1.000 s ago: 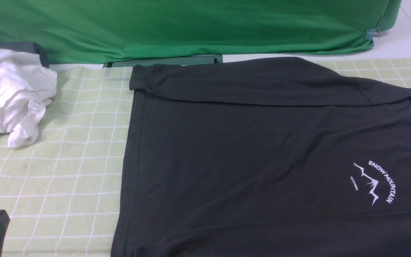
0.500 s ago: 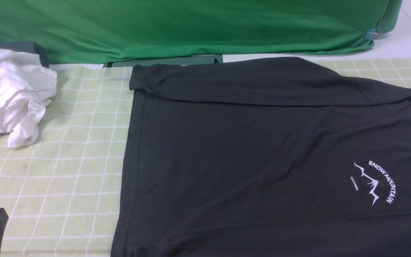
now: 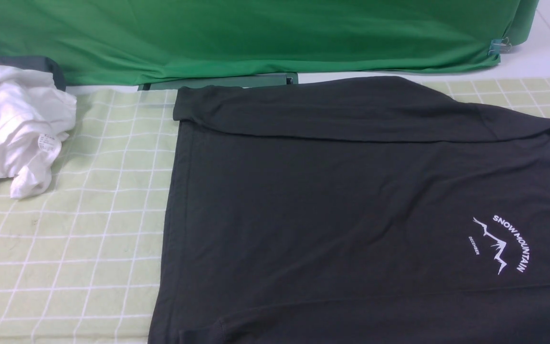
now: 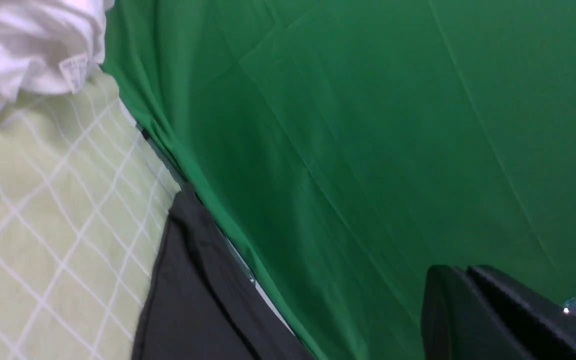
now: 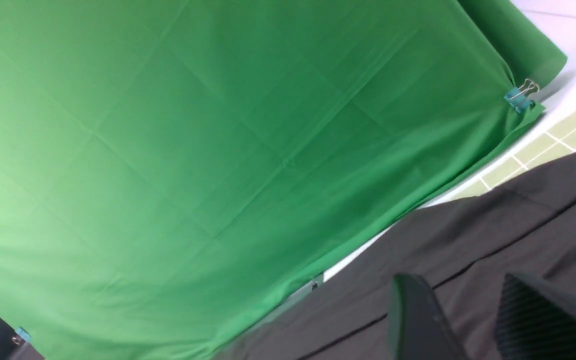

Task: Fold a long-sleeved shirt over a green coffee tablecloth.
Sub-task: 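Grasp the left edge of the dark T-shirt lying flat on the table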

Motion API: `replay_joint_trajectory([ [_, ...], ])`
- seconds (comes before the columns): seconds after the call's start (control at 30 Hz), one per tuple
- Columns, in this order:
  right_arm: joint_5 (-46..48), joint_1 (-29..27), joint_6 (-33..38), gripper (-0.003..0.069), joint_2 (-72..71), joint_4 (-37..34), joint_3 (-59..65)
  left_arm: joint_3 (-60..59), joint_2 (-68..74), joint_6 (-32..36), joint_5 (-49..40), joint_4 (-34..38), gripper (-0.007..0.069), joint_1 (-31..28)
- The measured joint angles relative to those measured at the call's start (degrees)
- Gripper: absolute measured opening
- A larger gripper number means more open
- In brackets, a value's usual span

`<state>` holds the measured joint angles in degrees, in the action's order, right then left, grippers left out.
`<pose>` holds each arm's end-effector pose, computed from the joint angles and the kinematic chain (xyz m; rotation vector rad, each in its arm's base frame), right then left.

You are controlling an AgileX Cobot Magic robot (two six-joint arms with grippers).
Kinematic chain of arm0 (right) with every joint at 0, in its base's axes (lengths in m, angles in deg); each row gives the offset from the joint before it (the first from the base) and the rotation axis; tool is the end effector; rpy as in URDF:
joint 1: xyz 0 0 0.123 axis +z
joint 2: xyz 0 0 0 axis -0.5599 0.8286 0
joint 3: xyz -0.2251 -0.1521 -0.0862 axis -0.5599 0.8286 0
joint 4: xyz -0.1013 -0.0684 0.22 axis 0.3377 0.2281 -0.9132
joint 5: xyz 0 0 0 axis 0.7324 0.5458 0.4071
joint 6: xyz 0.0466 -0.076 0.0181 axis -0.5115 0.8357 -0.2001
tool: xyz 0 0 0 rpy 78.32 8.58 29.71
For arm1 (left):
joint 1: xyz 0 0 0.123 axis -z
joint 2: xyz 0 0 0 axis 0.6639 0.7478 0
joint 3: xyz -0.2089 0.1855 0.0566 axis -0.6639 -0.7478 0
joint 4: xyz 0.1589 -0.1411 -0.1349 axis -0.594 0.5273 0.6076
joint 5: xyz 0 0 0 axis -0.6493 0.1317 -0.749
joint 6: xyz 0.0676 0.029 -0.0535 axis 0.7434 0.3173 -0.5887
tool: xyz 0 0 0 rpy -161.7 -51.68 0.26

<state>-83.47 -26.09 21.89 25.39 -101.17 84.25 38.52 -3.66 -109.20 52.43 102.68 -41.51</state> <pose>0.0554 0.0059 0.2174 0.5190 1.3606 0.7956 0.0561 0.0012 0.2140 -0.7632 1.3134 -0.8299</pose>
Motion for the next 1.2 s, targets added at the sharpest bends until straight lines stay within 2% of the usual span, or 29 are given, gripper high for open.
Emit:
replay_joint_trajectory([
  [0.1, -0.37, 0.00, -1.29, 0.0244, 0.00, -0.02, 0.00, 0.00, 0.00, -1.78, 0.21, -0.75, 0.0017, 0.00],
  [0.13, -1.03, 0.00, -1.68, 0.0232, 0.00, -0.02, 0.00, 0.00, 0.00, -4.24, 0.68, -0.49, 0.0017, 0.00],
  [0.2, -3.24, 0.00, -1.77, 0.0185, 0.00, -0.02, 0.00, 0.00, 0.00, -9.09, 1.29, -0.01, 0.0017, 0.00],
  [0.27, -7.17, 0.00, -0.89, 0.0085, 0.00, -0.02, 0.00, 1.48, -0.03, -11.85, 0.35, -1.31, 0.0017, 0.00],
  [0.37, -12.02, 0.00, 1.11, 0.0021, 0.00, -0.02, -0.15, 6.19, -0.09, -12.71, -0.24, -5.95, 0.0017, 0.00],
  [0.43, -11.35, 0.00, 4.14, 0.0008, 0.84, -0.22, -2.71, 12.18, -0.14, -11.19, -0.73, -11.59, 0.0017, 0.00],
  [0.47, -10.77, 0.00, 4.56, 0.0008, 1.03, -0.22, -3.15, 12.83, -0.14, -10.95, -0.88, -12.16, 0.0017, 0.00],
  [0.5, -6.44, 0.00, 9.29, 0.0005, 3.04, -0.17, -7.98, 17.96, 0.96, -8.45, -2.68, -15.97, 0.0017, 0.00],
  [0.6, 3.55, 0.00, 19.30, 0.0003, 7.63, 0.01, -17.63, 28.27, 5.61, -4.42, -8.85, -20.74, 0.0017, 0.00],
  [0.63, 14.65, 0.00, 26.55, 0.0002, 12.36, 0.36, -25.70, 34.96, 10.97, -0.19, -16.51, -21.90, 0.0017, 0.00],
  [0.67, 19.78, 0.00, 29.55, 0.0002, 15.68, 0.53, -29.68, 38.58, 15.02, 3.12, -22.07, -21.81, 0.0017, 0.00],
  [0.7, 22.45, 0.00, 30.92, 0.0002, 16.38, 0.59, -31.60, 38.58, 15.86, 3.85, -23.23, -21.81, 0.0017, 0.00],
  [0.73, 32.62, 0.00, 35.51, 0.0002, 22.89, 0.89, -38.68, 43.48, 23.03, 10.44, -32.57, -19.85, 0.0017, 0.00],
  [0.77, 37.55, 0.00, 38.00, 0.0002, 25.72, 0.95, -42.35, 45.17, 27.68, 14.34, -39.21, -17.90, 0.0017, 0.00],
  [0.83, 48.11, 0.00, 41.66, 0.0002, 31.93, 1.00, -47.24, 46.34, 37.30, 21.39, -47.90, -13.25, 0.0017, 0.00],
  [1.0, 59.92, 0.00, 47.09, 0.0002, 44.53, 1.12, -50.29, 44.70, 57.36, 35.10, -62.53, -3.09, 0.0025, 0.00],
  [1.1, 62.04, 0.00, 49.26, 0.0007, 49.30, 1.24, -50.29, 41.64, 65.00, 38.44, -62.45, -1.45, 0.0042, 1.12],
  [1.2, 62.57, 0.00, 50.17, 0.0012, 52.46, 1.17, -50.29, 38.94, 69.92, 38.17, -58.61, -1.45, 0.0070, 4.54],
])
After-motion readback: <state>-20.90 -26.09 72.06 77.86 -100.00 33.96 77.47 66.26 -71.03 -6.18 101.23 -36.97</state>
